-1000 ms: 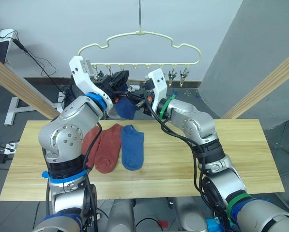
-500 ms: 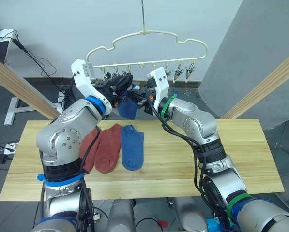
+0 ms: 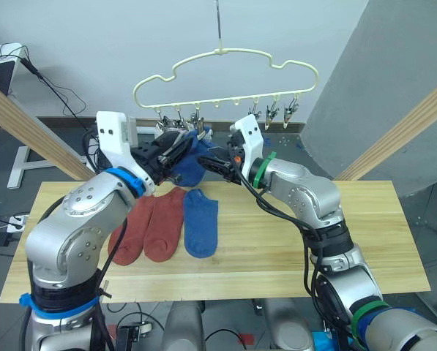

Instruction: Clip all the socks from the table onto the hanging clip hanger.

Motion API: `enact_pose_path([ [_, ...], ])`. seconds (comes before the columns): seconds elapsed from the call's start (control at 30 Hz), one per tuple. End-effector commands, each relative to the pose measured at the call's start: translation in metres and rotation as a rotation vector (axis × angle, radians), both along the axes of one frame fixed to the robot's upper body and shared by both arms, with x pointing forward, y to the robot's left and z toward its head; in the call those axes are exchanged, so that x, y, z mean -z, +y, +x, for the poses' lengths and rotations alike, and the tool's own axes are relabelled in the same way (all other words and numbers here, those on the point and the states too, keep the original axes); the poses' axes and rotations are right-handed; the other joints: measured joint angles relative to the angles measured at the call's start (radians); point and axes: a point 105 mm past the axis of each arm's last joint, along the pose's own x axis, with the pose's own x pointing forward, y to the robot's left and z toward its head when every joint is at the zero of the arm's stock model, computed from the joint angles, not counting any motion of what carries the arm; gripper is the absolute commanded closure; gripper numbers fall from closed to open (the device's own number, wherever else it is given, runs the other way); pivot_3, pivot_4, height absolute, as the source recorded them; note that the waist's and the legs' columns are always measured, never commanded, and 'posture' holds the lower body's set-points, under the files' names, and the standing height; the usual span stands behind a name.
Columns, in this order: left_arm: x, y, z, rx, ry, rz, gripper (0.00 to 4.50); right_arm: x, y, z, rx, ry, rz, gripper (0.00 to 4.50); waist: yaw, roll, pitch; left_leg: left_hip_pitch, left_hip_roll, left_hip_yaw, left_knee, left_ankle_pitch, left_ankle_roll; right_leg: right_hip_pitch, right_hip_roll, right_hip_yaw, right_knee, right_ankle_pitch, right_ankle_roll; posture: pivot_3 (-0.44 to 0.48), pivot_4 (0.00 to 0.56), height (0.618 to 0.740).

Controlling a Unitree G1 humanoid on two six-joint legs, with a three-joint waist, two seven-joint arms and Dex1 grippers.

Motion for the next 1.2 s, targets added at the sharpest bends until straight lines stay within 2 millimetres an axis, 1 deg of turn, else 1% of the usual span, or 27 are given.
enact_pose_path([
  [0.03,-0.011,0.011,-0.016,-0.040,-0.100,0.056,2.86,-0.009,-0.003,-0.020,-0.068,-0.038,0.000,2.04,0.003,0.000,0.000,0.000,0.000,0.000,0.000,0.000,0.000,0.000,0.000,0.000,0.000,0.000,0.000,-0.112,0.339,0.740],
  [0.1,-0.009,0.014,-0.021,-0.048,-0.116,0.092,2.86,-0.008,-0.010,-0.026,-0.076,-0.040,-0.019,2.04,0.010,0.000,0.000,0.000,0.000,0.000,0.000,0.000,0.000,0.000,0.000,0.000,0.000,0.000,0.000,-0.108,0.337,0.740],
  [0.23,-0.005,0.010,-0.026,-0.046,-0.130,0.094,2.86,-0.012,-0.027,-0.035,-0.081,-0.055,-0.042,2.04,0.018,0.000,0.000,0.000,0.000,0.000,0.000,0.000,0.000,0.000,0.000,0.000,0.000,0.000,0.000,-0.108,0.335,0.740],
  [0.27,-0.005,0.008,-0.026,-0.045,-0.137,0.093,2.86,-0.013,-0.032,-0.038,-0.086,-0.058,-0.047,2.04,0.019,0.000,0.000,0.000,0.000,0.000,0.000,0.000,0.000,0.000,0.000,0.000,0.000,0.000,0.000,-0.123,0.336,0.740],
  [0.33,-0.003,0.005,-0.028,-0.041,-0.148,0.087,2.86,-0.019,-0.045,-0.049,-0.109,-0.083,-0.071,2.04,0.021,0.000,0.000,0.000,0.000,0.000,0.000,0.000,0.000,0.000,0.000,0.000,0.000,0.000,0.000,-0.123,0.336,0.740],
  [0.4,0.000,0.002,-0.029,-0.032,-0.152,0.091,2.86,-0.027,-0.058,-0.065,-0.144,-0.116,-0.092,2.04,0.021,0.000,0.000,0.000,-0.001,0.000,0.000,0.000,0.000,0.001,0.000,0.000,-0.001,0.000,0.000,-0.146,0.336,0.740],
  [0.47,0.003,-0.001,-0.028,-0.029,-0.154,0.086,2.86,-0.032,-0.066,-0.074,-0.160,-0.135,-0.102,2.04,0.019,0.000,0.000,0.000,-0.001,0.000,0.000,0.000,0.000,0.001,-0.001,0.000,-0.001,0.000,0.000,-0.157,0.335,0.740],
  [0.57,0.006,-0.003,-0.024,-0.024,-0.165,0.078,2.86,-0.038,-0.081,-0.094,-0.205,-0.171,-0.145,2.04,0.016,0.000,0.000,0.000,0.000,0.000,0.000,0.000,0.000,0.000,0.000,0.000,-0.001,0.000,0.000,-0.190,0.328,0.740],
  [0.6,0.006,-0.005,-0.023,-0.022,-0.168,0.076,2.86,-0.039,-0.084,-0.099,-0.216,-0.177,-0.157,1.67,0.015,0.000,0.000,0.000,0.000,0.000,0.000,0.000,0.000,0.000,0.000,0.000,-0.001,0.000,0.001,-0.190,0.328,0.740],
  [0.67,0.007,-0.008,-0.022,-0.012,-0.176,0.068,2.86,-0.040,-0.088,-0.105,-0.236,-0.168,-0.163,1.18,0.012,0.000,0.000,0.000,0.000,0.000,0.001,0.000,0.000,0.001,0.000,0.000,-0.001,-0.001,0.001,-0.204,0.326,0.740],
  [0.73,0.008,-0.011,-0.020,-0.002,-0.178,0.066,2.86,-0.040,-0.091,-0.109,-0.245,-0.163,-0.168,0.45,0.006,0.000,0.000,0.000,0.000,0.001,0.001,0.000,0.000,0.001,0.001,0.001,-0.001,-0.001,0.001,-0.222,0.326,0.740],
  [0.77,0.009,-0.014,-0.018,0.008,-0.179,0.059,2.86,-0.040,-0.094,-0.113,-0.248,-0.166,-0.184,0.10,0.005,0.000,0.000,0.000,0.000,0.001,0.001,0.000,0.000,0.001,0.001,0.001,-0.001,-0.001,0.002,-0.253,0.326,0.740],
  [0.8,0.010,-0.016,-0.017,0.016,-0.181,0.054,2.86,-0.040,-0.096,-0.116,-0.251,-0.167,-0.196,0.01,0.003,0.000,0.000,0.000,0.000,0.001,0.001,0.000,0.000,0.001,0.001,0.001,-0.001,-0.001,0.002,-0.253,0.326,0.740],
  [0.83,0.011,-0.020,-0.014,0.027,-0.183,0.050,2.86,-0.041,-0.099,-0.118,-0.246,-0.170,-0.212,0.01,0.002,0.000,0.000,0.000,0.000,0.001,0.002,0.000,0.000,0.000,0.001,0.001,-0.001,-0.001,0.002,-0.273,0.324,0.740],
  [0.87,0.011,-0.022,-0.013,0.034,-0.186,0.048,2.86,-0.041,-0.100,-0.120,-0.241,-0.172,-0.221,0.01,0.002,0.000,0.000,0.000,0.000,0.001,0.002,0.000,0.000,0.001,0.001,0.001,-0.001,-0.002,0.003,-0.273,0.324,0.740],
  [0.93,0.012,-0.028,-0.011,0.052,-0.190,0.041,2.86,-0.044,-0.105,-0.118,-0.200,-0.188,-0.231,0.01,-0.002,0.000,0.000,0.000,-0.001,0.002,0.002,0.000,0.000,0.001,0.001,0.001,-0.001,-0.002,0.003,-0.303,0.325,0.740],
  [0.97,0.012,-0.030,-0.010,0.058,-0.192,0.040,2.86,-0.046,-0.107,-0.117,-0.187,-0.192,-0.231,0.01,-0.005,-0.001,0.000,0.000,-0.001,0.002,0.002,0.000,0.000,0.001,0.001,0.002,-0.001,-0.002,0.003,-0.303,0.325,0.740],
  [1.03,0.012,-0.032,-0.008,0.063,-0.195,0.031,2.86,-0.048,-0.110,-0.119,-0.184,-0.187,-0.227,0.01,-0.011,-0.001,0.000,0.000,-0.001,0.002,0.002,0.000,0.000,0.001,0.001,0.002,-0.001,-0.001,0.003,-0.312,0.326,0.740],
  [1.1,0.012,-0.033,-0.006,0.066,-0.198,0.025,2.86,-0.050,-0.111,-0.123,-0.190,-0.186,-0.229,0.01,-0.016,-0.001,0.000,0.000,0.000,0.002,0.002,0.000,0.000,0.001,0.001,0.002,-0.001,-0.001,0.002,-0.342,0.330,0.740],
  [1.2,0.014,-0.042,-0.001,0.072,-0.199,0.021,2.86,-0.052,-0.115,-0.127,-0.176,-0.189,-0.232,0.01,-0.024,0.000,0.000,0.000,0.000,0.002,0.002,0.000,0.000,0.001,0.001,0.002,-0.001,-0.001,0.002,-0.352,0.332,0.740],
])
